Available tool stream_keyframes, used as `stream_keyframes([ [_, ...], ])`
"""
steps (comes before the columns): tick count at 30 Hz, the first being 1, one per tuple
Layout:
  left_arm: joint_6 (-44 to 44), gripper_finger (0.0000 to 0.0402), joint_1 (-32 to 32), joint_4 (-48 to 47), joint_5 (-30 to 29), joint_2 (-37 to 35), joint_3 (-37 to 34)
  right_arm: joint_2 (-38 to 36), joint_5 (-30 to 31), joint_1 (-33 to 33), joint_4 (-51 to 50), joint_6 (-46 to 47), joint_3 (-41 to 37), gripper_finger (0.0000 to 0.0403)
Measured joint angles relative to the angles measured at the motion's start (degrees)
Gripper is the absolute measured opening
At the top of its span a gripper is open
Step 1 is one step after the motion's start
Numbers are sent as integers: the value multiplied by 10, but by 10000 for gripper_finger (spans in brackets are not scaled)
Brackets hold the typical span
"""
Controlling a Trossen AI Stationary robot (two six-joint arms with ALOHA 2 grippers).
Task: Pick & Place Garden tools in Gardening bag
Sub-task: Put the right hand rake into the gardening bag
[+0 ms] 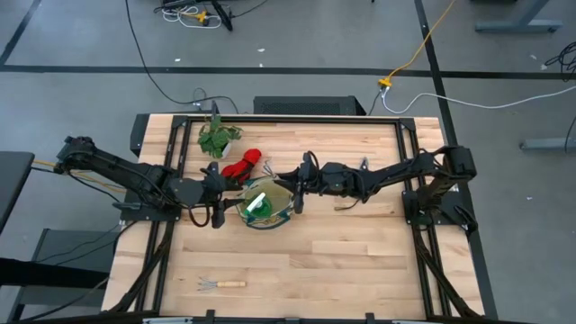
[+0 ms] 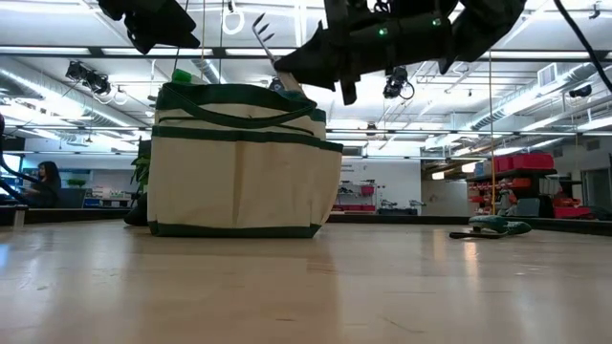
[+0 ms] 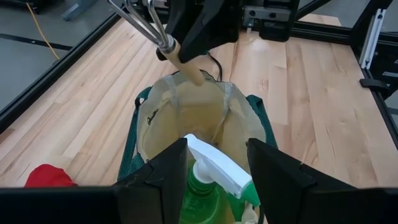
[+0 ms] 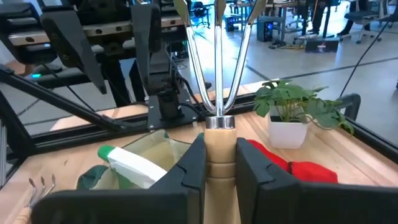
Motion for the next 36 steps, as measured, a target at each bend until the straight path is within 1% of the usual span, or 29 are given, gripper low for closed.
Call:
stream_keyframes([
  [13, 0, 174, 0, 0, 0, 0, 0, 6, 0, 14, 3, -24, 0, 41],
  [21, -1, 174, 0, 0, 0, 0, 0, 21, 0, 14, 8, -27, 0, 41],
  [26, -1, 174, 0, 0, -2, 0, 0, 43, 0, 14, 22, -28, 0, 41],
  [31, -1, 174, 0, -1, -2, 0, 0, 58, -18, 11, 20, -27, 13, 41],
  [36, -1, 174, 0, 0, -2, 0, 0, 59, -14, 11, 1, -26, 16, 46],
])
